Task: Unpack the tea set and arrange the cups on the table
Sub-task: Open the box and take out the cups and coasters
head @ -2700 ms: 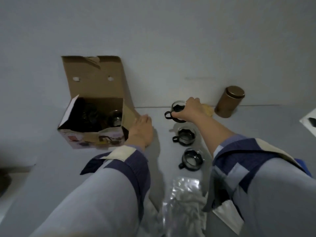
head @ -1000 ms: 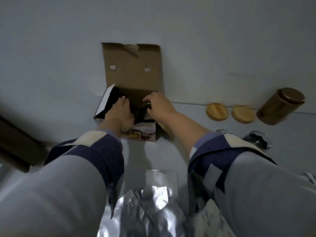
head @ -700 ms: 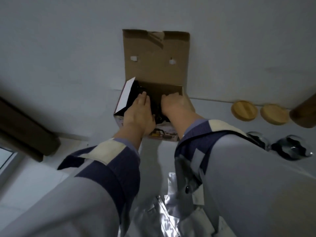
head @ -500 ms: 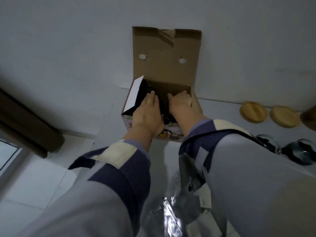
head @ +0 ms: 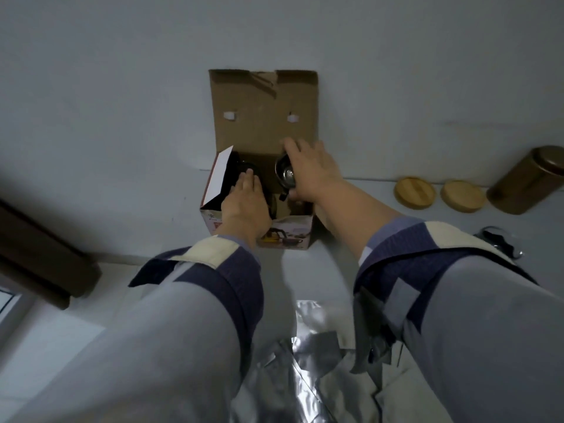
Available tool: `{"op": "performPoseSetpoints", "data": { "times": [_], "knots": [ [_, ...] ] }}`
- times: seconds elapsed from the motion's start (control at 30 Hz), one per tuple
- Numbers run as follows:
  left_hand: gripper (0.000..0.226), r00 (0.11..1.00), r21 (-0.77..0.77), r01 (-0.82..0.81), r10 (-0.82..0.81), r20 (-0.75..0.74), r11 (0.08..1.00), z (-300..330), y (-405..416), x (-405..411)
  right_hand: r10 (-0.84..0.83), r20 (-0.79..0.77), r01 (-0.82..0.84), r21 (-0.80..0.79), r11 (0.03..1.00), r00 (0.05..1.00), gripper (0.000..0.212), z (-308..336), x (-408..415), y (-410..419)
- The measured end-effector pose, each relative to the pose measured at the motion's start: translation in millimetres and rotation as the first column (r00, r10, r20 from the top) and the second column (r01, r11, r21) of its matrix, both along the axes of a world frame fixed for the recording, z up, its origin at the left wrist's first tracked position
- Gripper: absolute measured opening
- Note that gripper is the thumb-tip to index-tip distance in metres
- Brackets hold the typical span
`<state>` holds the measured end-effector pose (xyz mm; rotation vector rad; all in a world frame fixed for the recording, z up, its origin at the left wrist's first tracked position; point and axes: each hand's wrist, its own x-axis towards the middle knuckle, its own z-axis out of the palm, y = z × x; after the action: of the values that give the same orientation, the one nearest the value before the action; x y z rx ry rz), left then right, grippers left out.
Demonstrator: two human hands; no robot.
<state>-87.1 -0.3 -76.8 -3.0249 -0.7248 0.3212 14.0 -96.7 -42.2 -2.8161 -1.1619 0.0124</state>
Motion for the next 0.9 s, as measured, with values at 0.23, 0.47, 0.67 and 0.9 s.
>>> {"op": "performPoseSetpoints", "data": {
  "times": [0.23, 0.47, 0.67, 0.9],
  "knots": [
    [0.064, 0.999, 0.032, 0.049, -0.049, -0.003, 0.998, 22, -42, 11, -0.178, -0.023, 0.180, 0.151, 0.972, 0.984, 0.091, 23, 2, -75],
    [0.061, 0.977, -0.081, 0.211, -0.208, 0.039, 0.974, -6, -147, 17, -0.367, -0.113, 0.381, 0.157, 0.911, 0.923, 0.082, 12, 6, -193],
    [0.061, 0.980, -0.295, 0.192, -0.200, 0.001, 0.936, -44, -228, 11, -0.486, -0.166, 0.508, 0.137, 0.850, 0.858, 0.089, -6, 5, -284],
    [0.051, 0.991, -0.358, 0.075, -0.110, -0.078, 0.931, -93, -274, 1, -0.593, -0.261, 0.627, 0.063, 0.777, 0.761, 0.094, -36, 2, -359]
  ]
}}
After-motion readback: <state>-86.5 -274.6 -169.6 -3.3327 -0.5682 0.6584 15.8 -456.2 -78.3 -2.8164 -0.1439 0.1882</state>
